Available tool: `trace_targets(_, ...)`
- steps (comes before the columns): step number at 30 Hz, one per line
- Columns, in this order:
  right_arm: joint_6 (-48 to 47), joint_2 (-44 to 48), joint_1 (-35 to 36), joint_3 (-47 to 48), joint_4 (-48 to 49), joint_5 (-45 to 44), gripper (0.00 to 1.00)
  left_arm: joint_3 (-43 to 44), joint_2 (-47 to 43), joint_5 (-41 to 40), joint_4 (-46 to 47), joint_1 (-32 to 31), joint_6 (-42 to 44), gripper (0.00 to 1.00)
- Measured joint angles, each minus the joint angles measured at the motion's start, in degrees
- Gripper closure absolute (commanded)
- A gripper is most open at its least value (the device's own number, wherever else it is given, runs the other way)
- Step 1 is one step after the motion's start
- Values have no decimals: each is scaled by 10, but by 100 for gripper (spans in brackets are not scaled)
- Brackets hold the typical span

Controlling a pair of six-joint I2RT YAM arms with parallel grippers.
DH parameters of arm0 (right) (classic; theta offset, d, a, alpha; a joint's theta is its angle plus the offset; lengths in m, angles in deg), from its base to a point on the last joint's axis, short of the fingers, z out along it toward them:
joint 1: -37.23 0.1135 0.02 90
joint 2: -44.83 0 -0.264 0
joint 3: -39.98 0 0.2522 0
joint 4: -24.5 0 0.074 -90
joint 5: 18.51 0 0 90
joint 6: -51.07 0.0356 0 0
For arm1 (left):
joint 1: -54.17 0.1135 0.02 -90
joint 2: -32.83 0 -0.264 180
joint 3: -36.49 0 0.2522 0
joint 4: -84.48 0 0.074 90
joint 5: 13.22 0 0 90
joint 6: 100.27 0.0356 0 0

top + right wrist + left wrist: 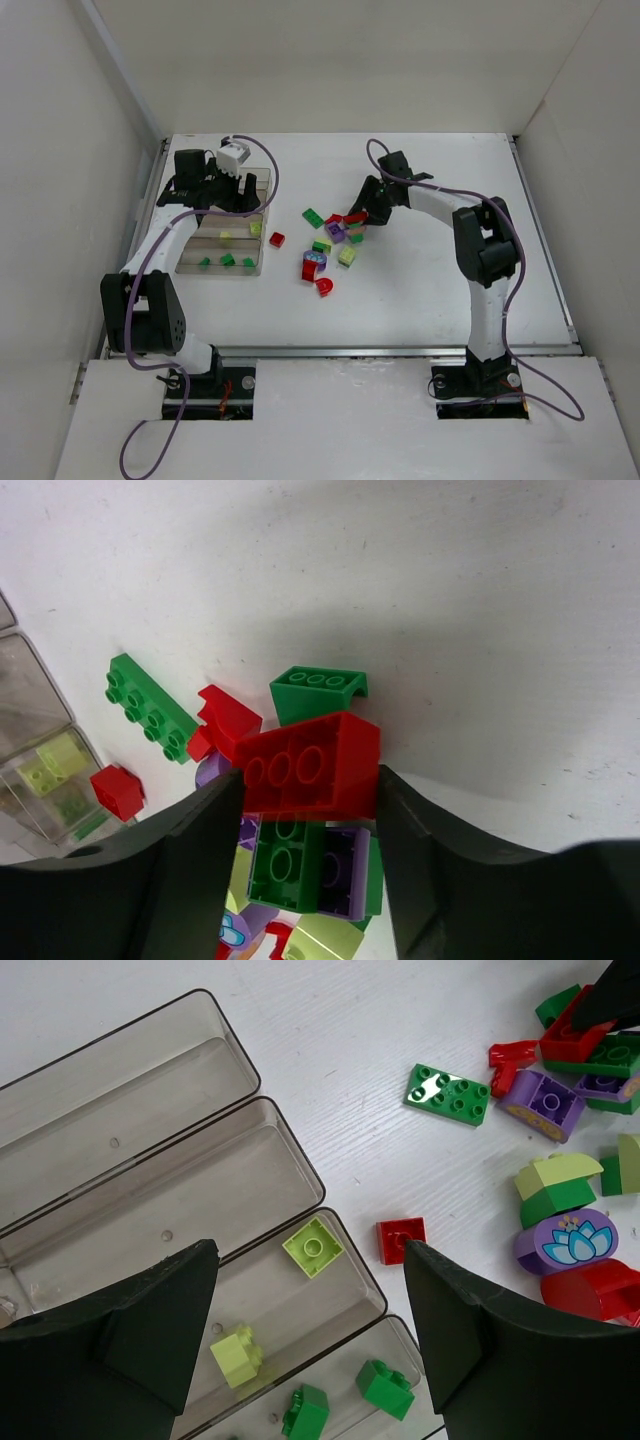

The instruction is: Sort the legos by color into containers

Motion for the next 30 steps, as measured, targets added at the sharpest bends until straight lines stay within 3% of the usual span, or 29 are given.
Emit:
trace_targets(4,1,-1,0,0,3,1,56,0,0,0,0,0,0,28)
trace_targets(8,6,-4,0,0,10,2,84,0,0,0,0,0,0,29)
trace_targets(12,3,-4,0,0,10,3,100,0,0,5,0,-1,3,29)
trace_targets(21,-41,8,0,0,31,27,100,3,0,32,-12,-36,40,29)
trace_targets(30,-104,110,5,-2,69,48,100,76,53,107,-35,-121,63,21)
